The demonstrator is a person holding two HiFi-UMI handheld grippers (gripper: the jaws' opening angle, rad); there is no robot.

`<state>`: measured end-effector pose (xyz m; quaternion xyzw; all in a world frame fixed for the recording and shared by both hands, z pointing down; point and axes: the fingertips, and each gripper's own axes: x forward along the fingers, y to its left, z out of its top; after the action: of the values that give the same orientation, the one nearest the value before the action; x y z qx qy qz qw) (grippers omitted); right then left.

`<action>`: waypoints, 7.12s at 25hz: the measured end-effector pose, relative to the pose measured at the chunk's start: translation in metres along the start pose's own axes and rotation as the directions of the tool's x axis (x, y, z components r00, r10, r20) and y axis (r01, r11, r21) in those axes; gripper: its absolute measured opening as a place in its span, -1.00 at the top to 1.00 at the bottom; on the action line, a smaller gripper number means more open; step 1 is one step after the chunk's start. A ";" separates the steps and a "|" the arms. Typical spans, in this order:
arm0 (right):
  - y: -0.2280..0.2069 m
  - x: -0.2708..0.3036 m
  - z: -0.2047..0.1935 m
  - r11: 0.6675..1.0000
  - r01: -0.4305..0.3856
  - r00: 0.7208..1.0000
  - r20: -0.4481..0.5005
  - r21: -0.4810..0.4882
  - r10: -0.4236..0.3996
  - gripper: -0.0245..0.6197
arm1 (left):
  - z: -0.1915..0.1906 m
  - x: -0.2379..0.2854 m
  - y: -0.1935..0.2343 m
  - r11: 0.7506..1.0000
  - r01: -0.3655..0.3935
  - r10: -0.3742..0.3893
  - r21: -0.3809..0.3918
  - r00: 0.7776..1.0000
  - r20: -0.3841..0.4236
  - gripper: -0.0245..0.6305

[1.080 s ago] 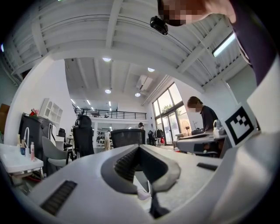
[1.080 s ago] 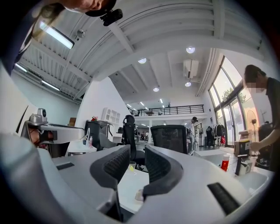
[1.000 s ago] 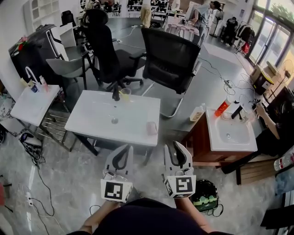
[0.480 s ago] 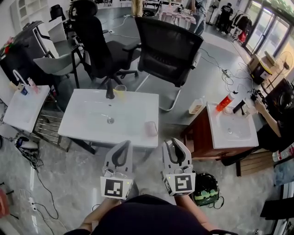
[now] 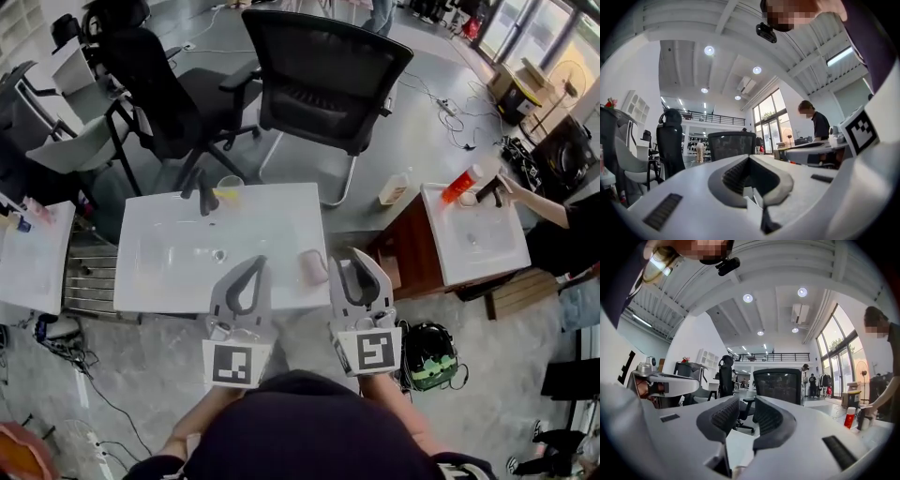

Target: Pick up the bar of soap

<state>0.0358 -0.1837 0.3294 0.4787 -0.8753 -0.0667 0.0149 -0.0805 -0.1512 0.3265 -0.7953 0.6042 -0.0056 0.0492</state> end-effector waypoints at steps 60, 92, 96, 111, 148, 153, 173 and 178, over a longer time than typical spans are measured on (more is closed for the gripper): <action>0.021 0.048 -0.314 0.994 -0.076 0.534 -0.839 0.075 0.104 0.33 | -0.149 0.082 0.023 0.980 0.181 -0.195 -0.079 0.948 -0.252 0.93; 0.028 0.054 -0.299 0.969 -0.229 0.542 -0.839 -0.092 0.048 0.32 | -0.143 0.070 0.032 0.987 0.147 -0.161 -0.071 0.955 -0.249 0.93; 0.026 0.060 -0.268 0.976 -0.187 0.628 -0.778 -0.111 0.031 0.32 | -0.138 0.069 0.032 0.987 0.150 -0.161 -0.065 0.958 -0.238 0.93; -0.010 0.074 -0.096 0.985 0.093 0.920 -0.366 -0.142 -0.140 0.32 | -0.076 0.070 0.030 0.987 0.159 -0.161 -0.027 0.982 -0.095 0.93; -0.052 0.022 0.057 0.956 0.290 0.948 0.124 0.043 -0.293 0.32 | 0.039 0.064 0.039 0.996 0.088 -0.091 0.030 0.989 0.114 0.93; -0.051 0.018 0.058 0.952 0.302 0.943 0.131 0.049 -0.306 0.32 | 0.037 0.059 0.040 0.996 0.087 -0.090 0.026 0.989 0.114 0.93; -0.045 0.019 0.056 0.954 0.298 0.946 0.125 0.032 -0.300 0.32 | 0.030 0.051 0.040 0.997 0.077 -0.078 0.020 0.993 0.090 0.93; -0.045 0.020 0.052 0.954 0.300 0.948 0.107 0.027 -0.301 0.32 | 0.028 0.054 0.039 0.997 0.081 -0.081 0.011 0.993 0.088 0.93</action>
<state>0.0581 -0.2189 0.2710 0.6020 -0.7921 -0.0898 -0.0462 -0.1020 -0.2113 0.2927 -0.8184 0.5687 0.0255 0.0785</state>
